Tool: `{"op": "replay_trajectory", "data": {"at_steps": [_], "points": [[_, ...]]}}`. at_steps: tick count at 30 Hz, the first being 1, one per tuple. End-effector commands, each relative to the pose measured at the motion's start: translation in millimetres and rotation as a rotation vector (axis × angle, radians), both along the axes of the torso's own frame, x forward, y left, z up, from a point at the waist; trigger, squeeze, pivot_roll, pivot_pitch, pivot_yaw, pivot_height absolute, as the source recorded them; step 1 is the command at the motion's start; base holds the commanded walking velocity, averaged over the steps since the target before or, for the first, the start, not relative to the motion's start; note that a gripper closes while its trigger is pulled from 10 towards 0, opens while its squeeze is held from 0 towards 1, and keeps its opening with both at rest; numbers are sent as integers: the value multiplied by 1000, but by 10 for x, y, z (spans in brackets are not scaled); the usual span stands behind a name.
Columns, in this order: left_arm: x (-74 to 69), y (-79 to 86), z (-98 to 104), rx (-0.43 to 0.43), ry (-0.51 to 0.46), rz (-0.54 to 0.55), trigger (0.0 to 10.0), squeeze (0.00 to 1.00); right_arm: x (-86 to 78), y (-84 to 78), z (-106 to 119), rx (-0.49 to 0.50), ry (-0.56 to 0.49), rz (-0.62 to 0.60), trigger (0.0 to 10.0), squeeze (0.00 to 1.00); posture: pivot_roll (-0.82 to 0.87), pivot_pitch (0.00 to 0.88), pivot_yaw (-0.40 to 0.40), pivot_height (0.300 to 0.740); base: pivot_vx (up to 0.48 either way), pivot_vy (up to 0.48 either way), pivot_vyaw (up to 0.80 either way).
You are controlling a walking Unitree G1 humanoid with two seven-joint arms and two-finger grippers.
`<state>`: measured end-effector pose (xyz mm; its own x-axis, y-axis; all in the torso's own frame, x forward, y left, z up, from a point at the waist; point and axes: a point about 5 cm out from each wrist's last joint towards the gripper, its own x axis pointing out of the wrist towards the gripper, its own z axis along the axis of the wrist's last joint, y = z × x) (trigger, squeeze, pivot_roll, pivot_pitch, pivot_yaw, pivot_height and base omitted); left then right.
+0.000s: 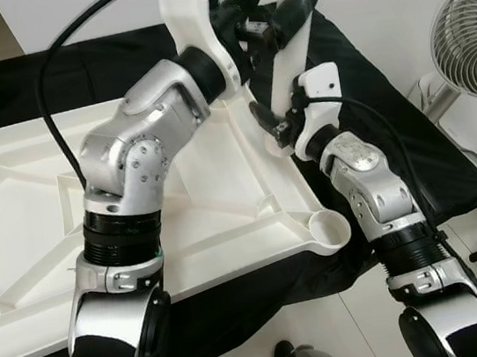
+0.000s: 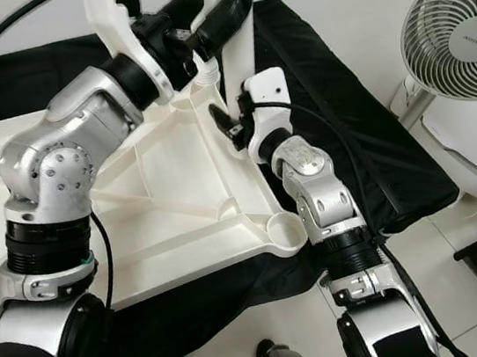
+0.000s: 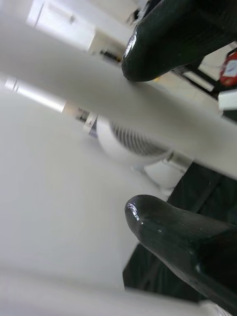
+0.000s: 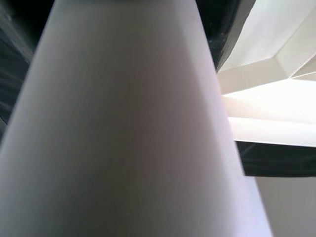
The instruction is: Building children table
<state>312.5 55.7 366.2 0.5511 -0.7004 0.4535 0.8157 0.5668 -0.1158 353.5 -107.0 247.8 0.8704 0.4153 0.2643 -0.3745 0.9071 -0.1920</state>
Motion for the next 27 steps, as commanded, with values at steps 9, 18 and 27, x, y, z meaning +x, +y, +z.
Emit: {"op": "replay_trajectory", "data": {"at_steps": [9, 18, 27], "points": [[329, 493, -546, -73, 251, 267, 10000, 0, 9, -337, -210, 176, 72, -253, 10000, 0, 89, 164, -17, 740, 0, 0, 0], [538, 695, -1174, 3, 461, 458, 10000, 0, -101, -479, -289, 185, 7, -376, 10000, 0, 56, 97, 8, 740, 0, 0, 0], [582, 770, -1679, 81, 559, 513, 10000, 0, -245, -644, -544, 157, 0, -455, 10000, 0, 33, 29, 34, 740, 0, 0, 0]]}}
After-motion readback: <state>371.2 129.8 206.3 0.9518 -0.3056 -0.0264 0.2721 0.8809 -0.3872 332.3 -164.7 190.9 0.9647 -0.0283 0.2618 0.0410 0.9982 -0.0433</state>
